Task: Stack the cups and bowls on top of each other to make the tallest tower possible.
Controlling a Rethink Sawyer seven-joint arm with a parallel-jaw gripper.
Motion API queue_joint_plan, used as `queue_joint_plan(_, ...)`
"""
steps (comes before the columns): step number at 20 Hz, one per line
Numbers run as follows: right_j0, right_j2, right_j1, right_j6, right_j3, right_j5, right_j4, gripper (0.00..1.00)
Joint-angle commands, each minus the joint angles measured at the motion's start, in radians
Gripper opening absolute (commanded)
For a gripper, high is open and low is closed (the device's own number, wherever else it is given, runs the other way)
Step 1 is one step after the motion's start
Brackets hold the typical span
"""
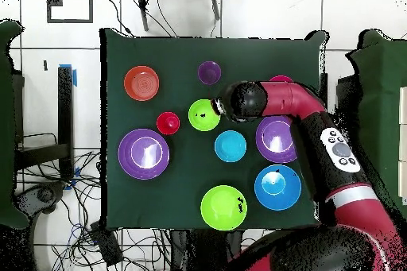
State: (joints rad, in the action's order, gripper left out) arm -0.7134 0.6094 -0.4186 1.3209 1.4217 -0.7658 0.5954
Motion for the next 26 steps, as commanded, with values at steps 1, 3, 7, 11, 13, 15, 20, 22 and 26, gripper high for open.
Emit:
queue_joint_plan(1, 0.02, -0.076, 0.061, 0.017, 0.076, 0.099, 0.084, 1.0)
queue_joint_plan(3, 0.035, -0.082, 0.075, 0.021, 0.06, 0.102, 0.083, 1.0)
queue_joint_plan(7, 0.047, -0.092, 0.08, 0.03, 0.055, 0.101, 0.068, 1.0)
queue_joint_plan(11, 0.049, -0.099, 0.084, 0.018, 0.044, 0.096, 0.065, 1.0)
queue_joint_plan(13, 0.045, -0.101, 0.099, 0.007, 0.036, 0.104, 0.067, 1.0)
queue_joint_plan(15, 0.035, -0.108, 0.115, -0.001, 0.043, 0.124, 0.078, 1.0)
queue_joint_plan(20, 0.035, -0.124, 0.14, -0.012, 0.037, 0.103, 0.079, 1.0)
queue_joint_plan(22, 0.036, -0.131, 0.151, -0.007, 0.04, 0.11, 0.081, 1.0)
queue_joint_plan(26, 0.037, -0.138, 0.169, 0.012, 0.055, 0.145, 0.085, 1.0)
